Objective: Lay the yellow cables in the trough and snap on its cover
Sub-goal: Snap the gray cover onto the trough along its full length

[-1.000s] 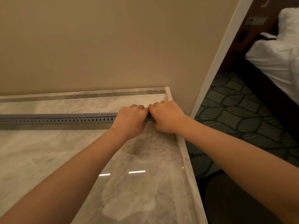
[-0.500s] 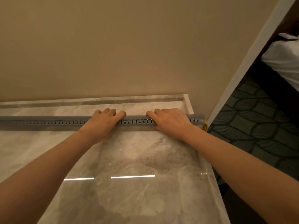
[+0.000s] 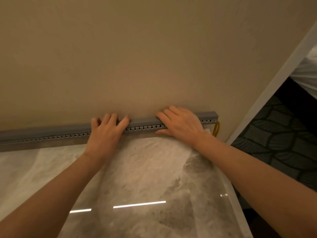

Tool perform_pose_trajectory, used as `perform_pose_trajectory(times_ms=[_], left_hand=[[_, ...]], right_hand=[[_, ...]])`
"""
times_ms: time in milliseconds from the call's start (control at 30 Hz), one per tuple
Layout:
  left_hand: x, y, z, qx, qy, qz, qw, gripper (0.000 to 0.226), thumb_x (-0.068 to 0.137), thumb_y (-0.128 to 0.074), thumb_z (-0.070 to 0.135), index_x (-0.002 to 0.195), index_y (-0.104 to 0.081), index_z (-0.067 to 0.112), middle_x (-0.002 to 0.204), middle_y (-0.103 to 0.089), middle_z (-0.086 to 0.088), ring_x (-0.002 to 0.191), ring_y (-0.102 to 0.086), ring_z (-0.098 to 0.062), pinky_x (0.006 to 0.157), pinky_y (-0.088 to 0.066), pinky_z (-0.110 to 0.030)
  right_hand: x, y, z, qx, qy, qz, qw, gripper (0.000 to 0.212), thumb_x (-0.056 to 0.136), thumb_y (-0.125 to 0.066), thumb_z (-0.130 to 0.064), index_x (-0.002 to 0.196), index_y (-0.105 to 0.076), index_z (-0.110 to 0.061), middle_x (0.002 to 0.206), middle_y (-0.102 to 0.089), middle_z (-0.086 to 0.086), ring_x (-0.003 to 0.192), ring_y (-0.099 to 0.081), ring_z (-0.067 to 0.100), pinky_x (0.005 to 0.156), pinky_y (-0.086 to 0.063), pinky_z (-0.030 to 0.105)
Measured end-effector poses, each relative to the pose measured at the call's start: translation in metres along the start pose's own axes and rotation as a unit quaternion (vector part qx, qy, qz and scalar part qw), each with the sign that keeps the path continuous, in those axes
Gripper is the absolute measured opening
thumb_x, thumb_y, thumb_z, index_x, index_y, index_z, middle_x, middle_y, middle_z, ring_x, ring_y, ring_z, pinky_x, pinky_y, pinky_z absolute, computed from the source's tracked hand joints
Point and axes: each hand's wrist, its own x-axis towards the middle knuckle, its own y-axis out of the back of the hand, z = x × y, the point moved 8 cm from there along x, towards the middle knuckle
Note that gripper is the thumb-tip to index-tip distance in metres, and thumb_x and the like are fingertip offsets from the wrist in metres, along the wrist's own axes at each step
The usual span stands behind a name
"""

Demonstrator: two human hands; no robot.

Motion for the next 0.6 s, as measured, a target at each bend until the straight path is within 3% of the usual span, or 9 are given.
perform_pose_trajectory(times_ms=[133,267,400,600], left_hand=[[0.005,-0.009,-0.005,-0.019,0.016,-0.014,1.000,0.075,0.046,-0.063,-0.018,0.115,-0.053,0.009,0.087,-0.049,-0.016,0.085,-0.044,-0.032,0.070,-0.026,-0.040],[0.011,-0.014,-0.007,-0.091,-0.011,-0.072,0.993,0.062,0.059,-0.067,0.001,0.117,-0.051,0.016,0.097,-0.045,-0.011,0.093,-0.041,-0.029,0.072,-0.026,-0.037],[0.007,-0.006,-0.007,-0.152,-0.062,-0.088,0.983,0.048,0.074,-0.074,0.015,0.119,-0.056,0.011,0.101,-0.049,-0.013,0.090,-0.045,-0.031,0.073,-0.043,-0.042],[0.010,0.008,-0.002,-0.111,-0.047,-0.038,0.992,0.044,0.052,-0.088,0.007,0.091,-0.069,0.003,0.075,-0.058,-0.013,0.071,-0.057,-0.032,0.059,-0.043,-0.038]], right_hand=[[0.004,-0.013,0.002,0.004,-0.002,-0.041,0.999,0.048,0.087,-0.043,-0.055,0.098,-0.064,-0.013,0.086,-0.065,0.001,0.081,-0.059,0.021,0.071,-0.047,0.030],[0.005,-0.013,0.005,0.057,-0.007,-0.055,0.997,0.045,0.080,-0.062,-0.049,0.097,-0.064,-0.007,0.096,-0.063,0.009,0.088,-0.059,0.026,0.076,-0.049,0.034],[0.001,-0.010,0.008,0.135,-0.044,-0.064,0.988,0.044,0.076,-0.071,-0.039,0.097,-0.064,0.000,0.095,-0.061,0.015,0.087,-0.057,0.030,0.077,-0.050,0.038],[-0.004,-0.009,0.010,0.198,-0.097,-0.056,0.974,0.043,0.067,-0.081,-0.025,0.096,-0.064,0.002,0.094,-0.060,0.018,0.086,-0.057,0.033,0.077,-0.049,0.038]])
